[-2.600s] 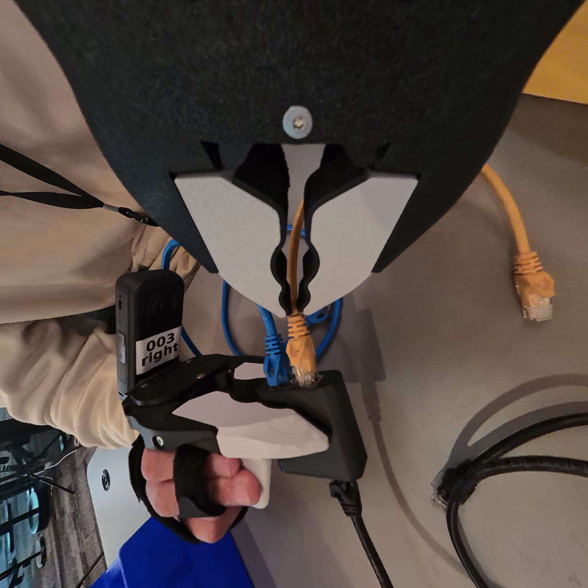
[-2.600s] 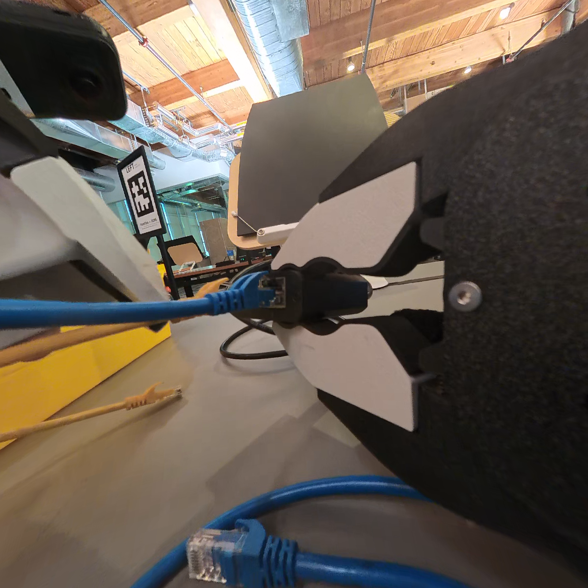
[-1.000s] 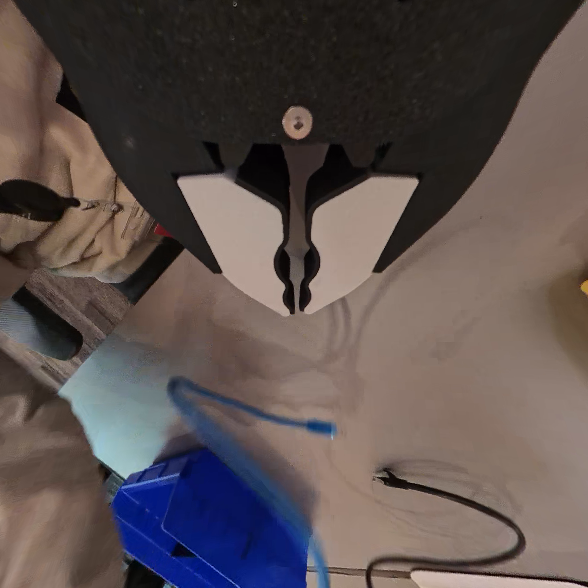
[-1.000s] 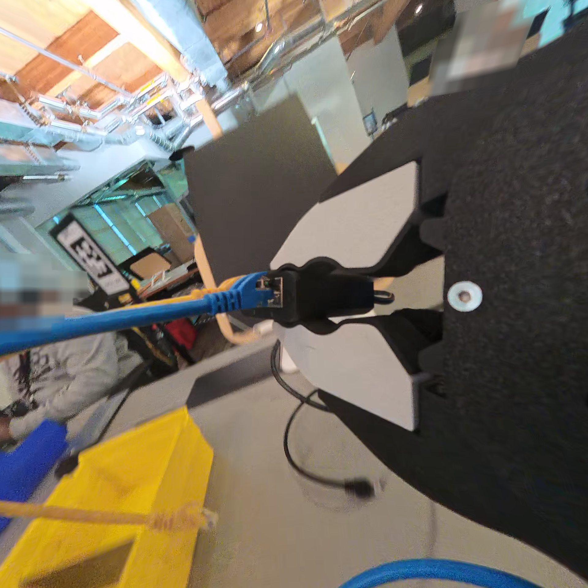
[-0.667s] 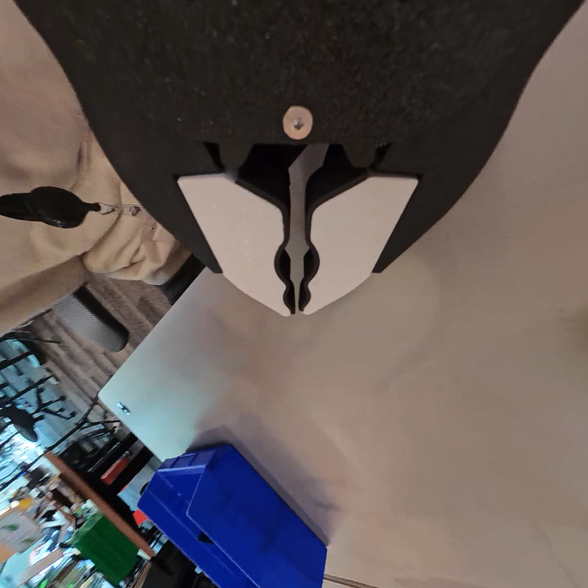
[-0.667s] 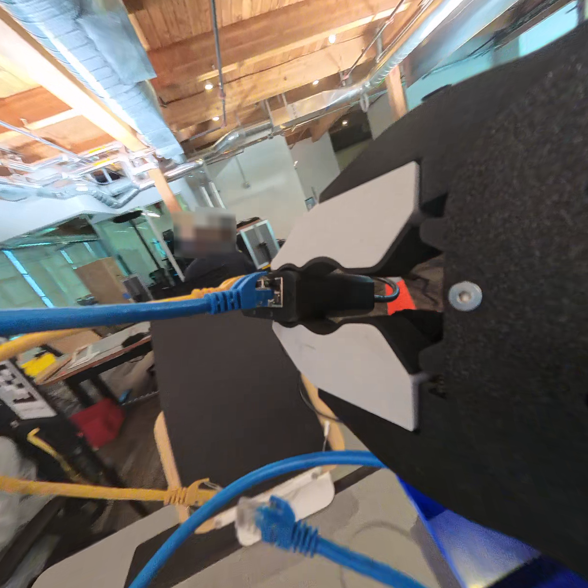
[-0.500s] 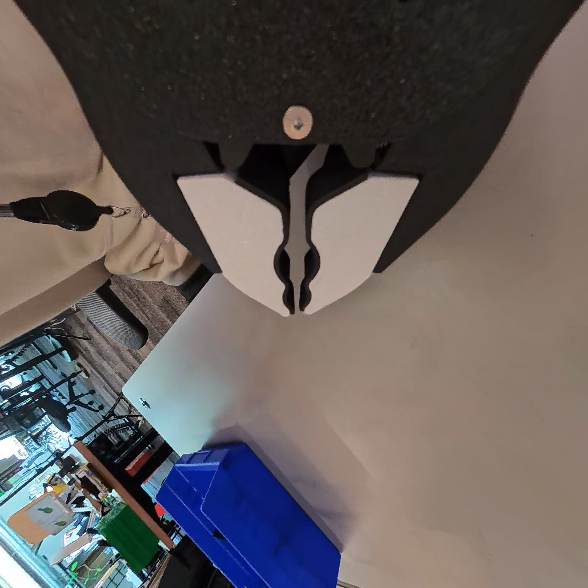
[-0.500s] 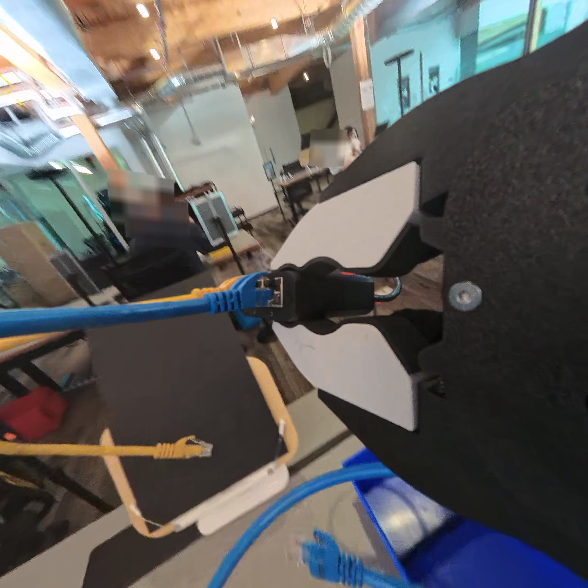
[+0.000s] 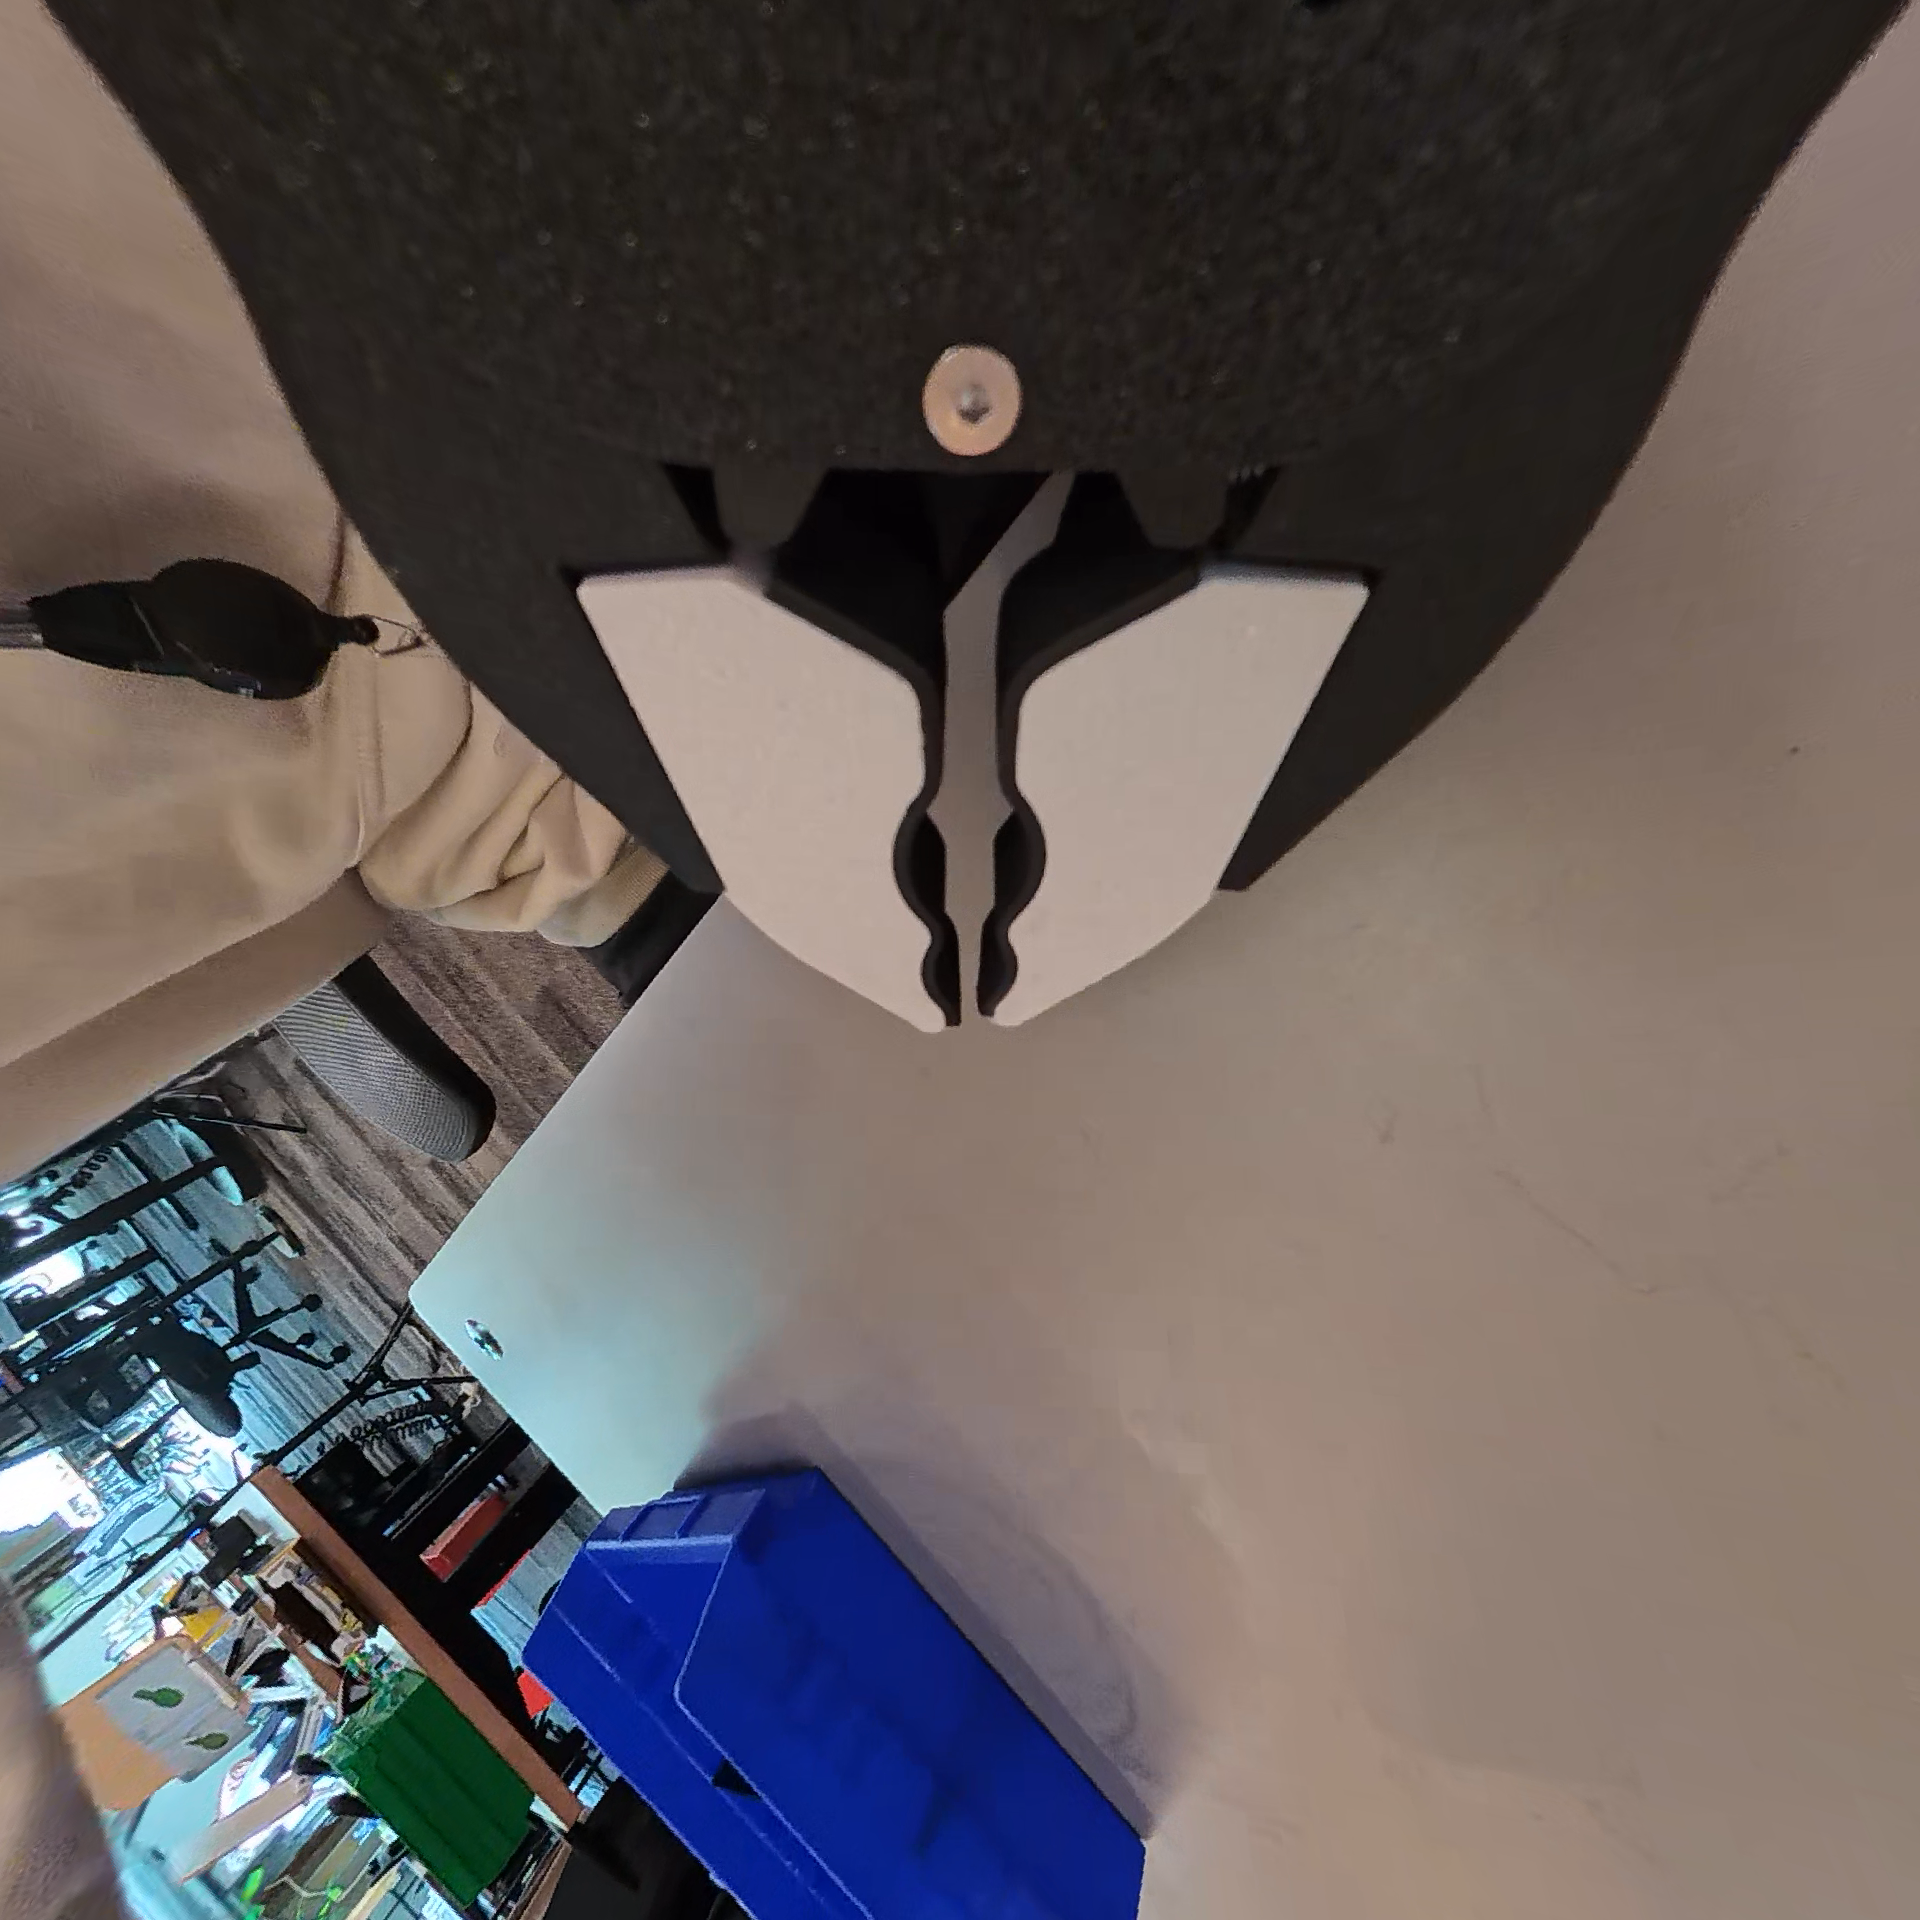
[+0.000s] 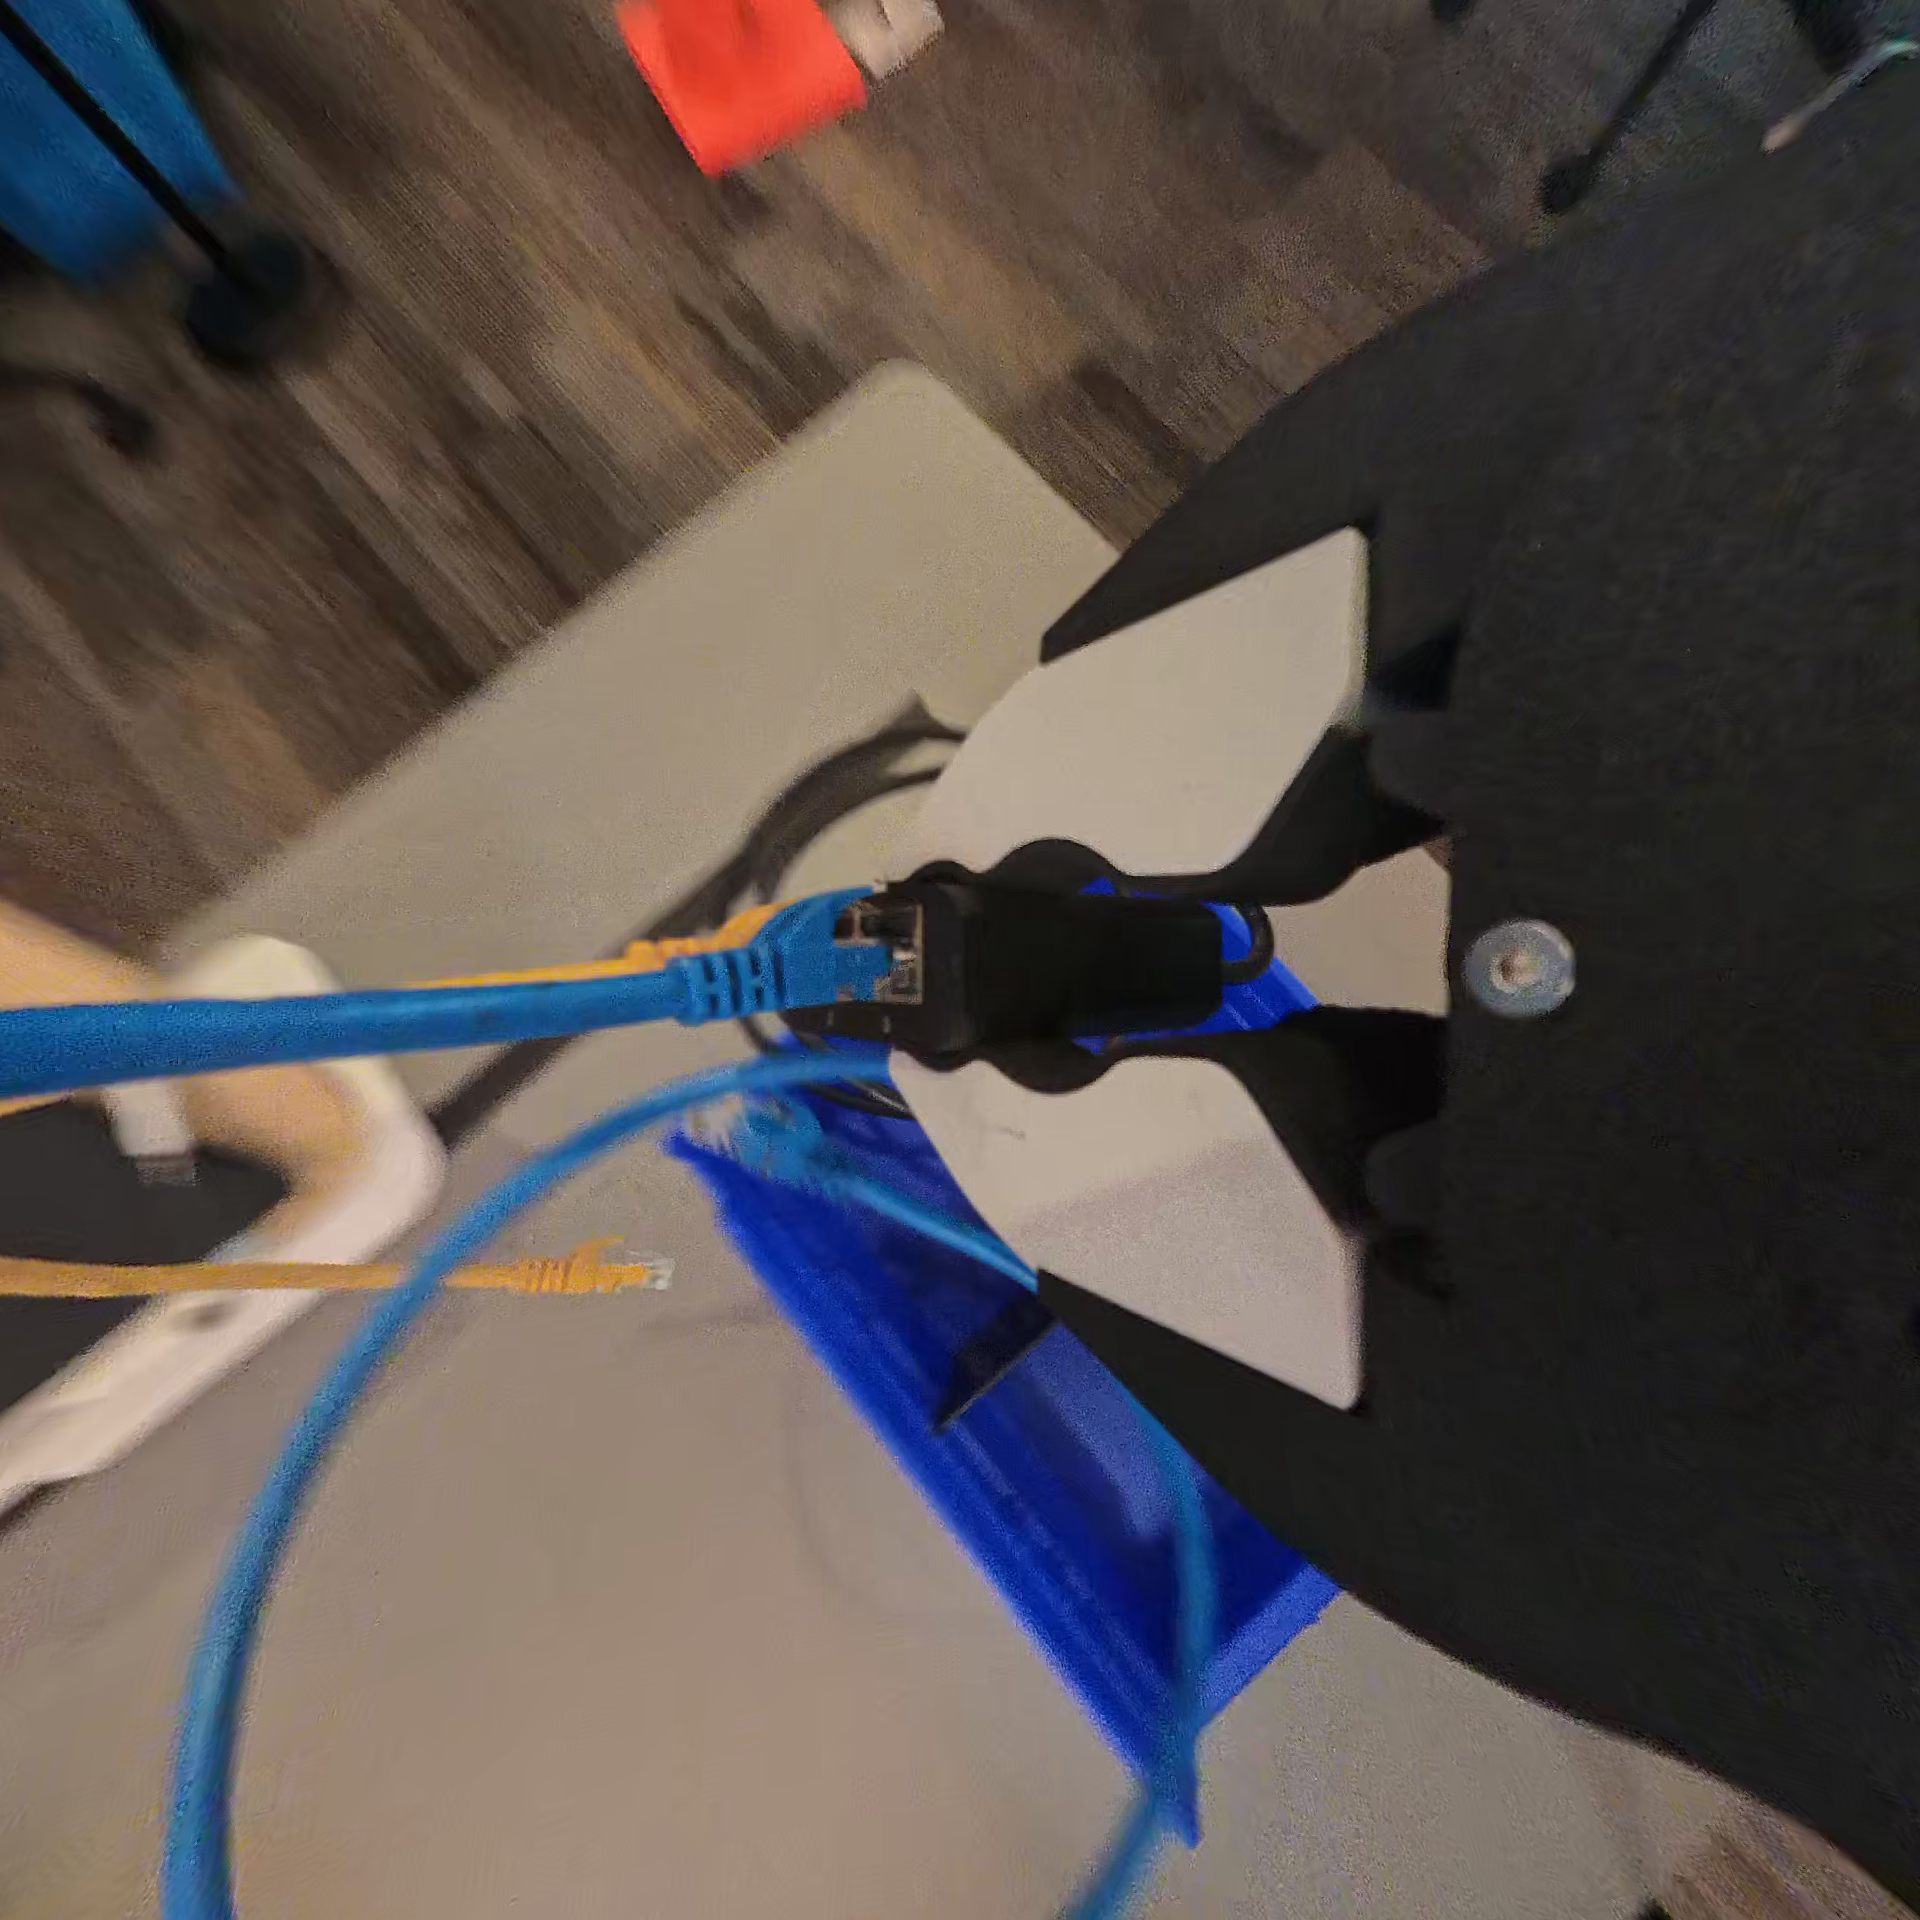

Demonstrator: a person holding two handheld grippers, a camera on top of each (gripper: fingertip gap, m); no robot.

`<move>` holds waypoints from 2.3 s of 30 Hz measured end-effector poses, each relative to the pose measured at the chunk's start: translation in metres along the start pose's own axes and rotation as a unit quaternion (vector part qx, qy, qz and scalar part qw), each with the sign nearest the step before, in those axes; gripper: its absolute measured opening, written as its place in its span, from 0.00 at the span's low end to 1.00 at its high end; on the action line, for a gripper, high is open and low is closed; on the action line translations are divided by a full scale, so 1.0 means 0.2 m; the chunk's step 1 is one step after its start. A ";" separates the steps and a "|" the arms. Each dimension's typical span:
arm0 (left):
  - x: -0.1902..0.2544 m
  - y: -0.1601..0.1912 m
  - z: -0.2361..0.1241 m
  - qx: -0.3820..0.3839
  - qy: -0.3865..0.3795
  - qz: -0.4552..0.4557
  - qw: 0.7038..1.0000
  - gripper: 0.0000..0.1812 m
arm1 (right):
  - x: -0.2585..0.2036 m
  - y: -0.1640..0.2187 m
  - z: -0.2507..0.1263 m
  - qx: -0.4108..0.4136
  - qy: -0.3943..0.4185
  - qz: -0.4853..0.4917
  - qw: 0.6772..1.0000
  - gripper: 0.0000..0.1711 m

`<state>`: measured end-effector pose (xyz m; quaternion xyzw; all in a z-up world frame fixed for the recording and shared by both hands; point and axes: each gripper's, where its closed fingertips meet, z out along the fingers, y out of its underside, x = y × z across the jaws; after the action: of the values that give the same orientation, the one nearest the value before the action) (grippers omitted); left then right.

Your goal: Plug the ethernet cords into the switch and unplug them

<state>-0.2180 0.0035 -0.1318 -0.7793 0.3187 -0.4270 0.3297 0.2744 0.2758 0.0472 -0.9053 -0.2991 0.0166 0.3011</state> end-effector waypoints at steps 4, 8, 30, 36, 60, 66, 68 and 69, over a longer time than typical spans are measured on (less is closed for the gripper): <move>-0.02 0.00 0.00 -0.002 -0.019 0.022 1.000 0.03 | -0.09 0.35 0.39 -0.135 -0.049 -0.014 0.990 0.15; -0.03 0.00 0.01 -0.008 -0.028 0.034 0.999 0.03 | -0.17 0.48 0.62 -0.205 -0.062 -0.018 0.977 0.15; -0.14 -0.10 -0.06 0.046 -0.108 0.065 0.991 0.20 | -0.18 0.26 0.35 -0.091 -0.014 0.031 0.995 0.35; -0.41 -0.26 -0.39 0.134 -0.251 0.095 0.954 0.30 | -0.33 0.09 -0.23 0.118 0.104 0.081 0.984 0.35; -0.69 -0.28 -0.60 0.155 -0.360 0.058 0.918 0.26 | -1.13 0.97 0.16 0.231 0.244 0.275 0.901 0.34; -0.72 -0.22 -0.61 0.127 -0.397 0.073 0.906 0.22 | -1.05 0.97 0.15 0.239 0.256 0.285 0.892 0.33; -0.71 -0.21 -0.62 0.129 -0.397 0.069 0.906 0.22 | -1.03 0.98 0.17 0.237 0.256 0.290 0.891 0.33; -0.71 -0.20 -0.63 0.130 -0.397 0.065 0.906 0.23 | -1.03 0.98 0.18 0.238 0.251 0.294 0.891 0.33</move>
<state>-0.3809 0.1070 -0.1123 -0.8126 0.1529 -0.0974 0.5540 0.2025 0.0567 -0.1208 -0.8270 0.0797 -0.0526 0.5541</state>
